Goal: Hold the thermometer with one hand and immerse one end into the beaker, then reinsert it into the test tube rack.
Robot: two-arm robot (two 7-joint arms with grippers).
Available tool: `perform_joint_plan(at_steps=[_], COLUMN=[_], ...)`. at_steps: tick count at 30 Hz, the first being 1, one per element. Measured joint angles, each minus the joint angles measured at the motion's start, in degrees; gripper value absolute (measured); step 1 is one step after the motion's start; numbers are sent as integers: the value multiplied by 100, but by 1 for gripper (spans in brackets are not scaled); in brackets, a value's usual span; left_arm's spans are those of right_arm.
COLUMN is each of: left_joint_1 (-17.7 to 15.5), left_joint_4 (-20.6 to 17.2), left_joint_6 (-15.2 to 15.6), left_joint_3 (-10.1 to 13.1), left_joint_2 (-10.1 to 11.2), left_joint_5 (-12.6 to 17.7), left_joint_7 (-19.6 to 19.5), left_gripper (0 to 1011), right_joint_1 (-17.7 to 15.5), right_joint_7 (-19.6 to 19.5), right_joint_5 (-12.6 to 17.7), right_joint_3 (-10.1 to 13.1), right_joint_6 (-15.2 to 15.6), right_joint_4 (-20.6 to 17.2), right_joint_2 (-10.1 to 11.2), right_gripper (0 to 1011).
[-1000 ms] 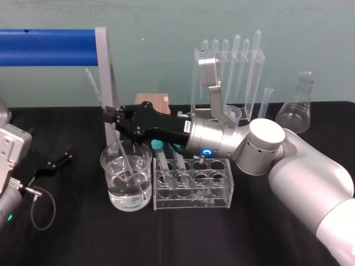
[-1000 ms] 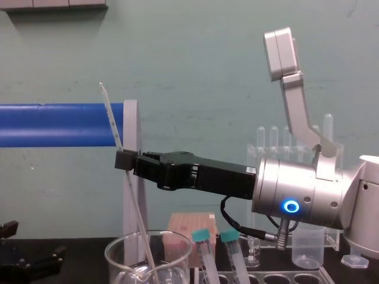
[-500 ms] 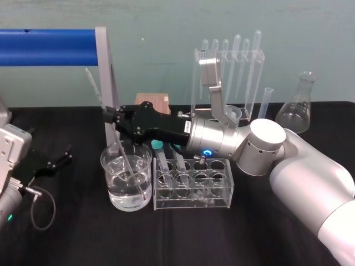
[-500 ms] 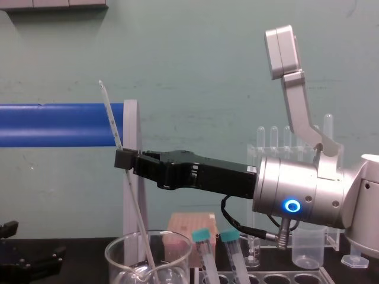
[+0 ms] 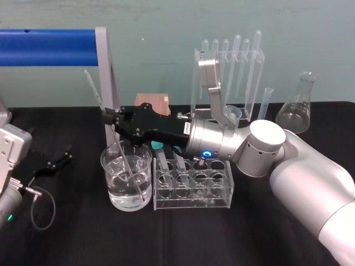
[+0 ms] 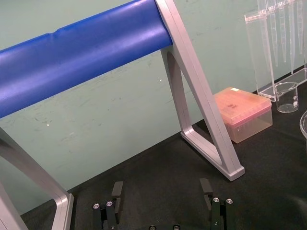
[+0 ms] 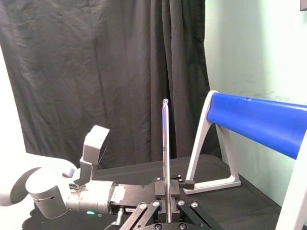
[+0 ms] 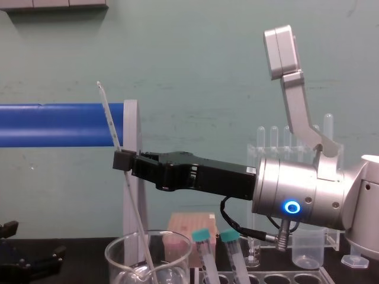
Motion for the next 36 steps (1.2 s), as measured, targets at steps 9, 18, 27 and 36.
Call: perform_joint_plan(at_steps=[9, 18, 27, 36], left_joint_1=[0, 0, 0, 0], left_joint_4=[0, 0, 0, 0], left_joint_6=[0, 0, 0, 0], left_joint_3=[0, 0, 0, 0], left_joint_2=[0, 0, 0, 0], left_joint_5=[0, 0, 0, 0], left_joint_7=[0, 0, 0, 0], left_gripper=[1008, 1008, 1008, 1008], right_joint_1=[-12, 5, 39, 62], right_joint_7=[-12, -10, 3, 37], right_joint_5=[3, 5, 4, 4], right_joint_3=[-14, -26, -28, -28], right_joint_6=[5, -5, -13, -25], right_joint_4=[-31, 8, 61, 127], right_joint_2=[16, 1, -26, -50], right_gripper=[54, 54, 54, 54])
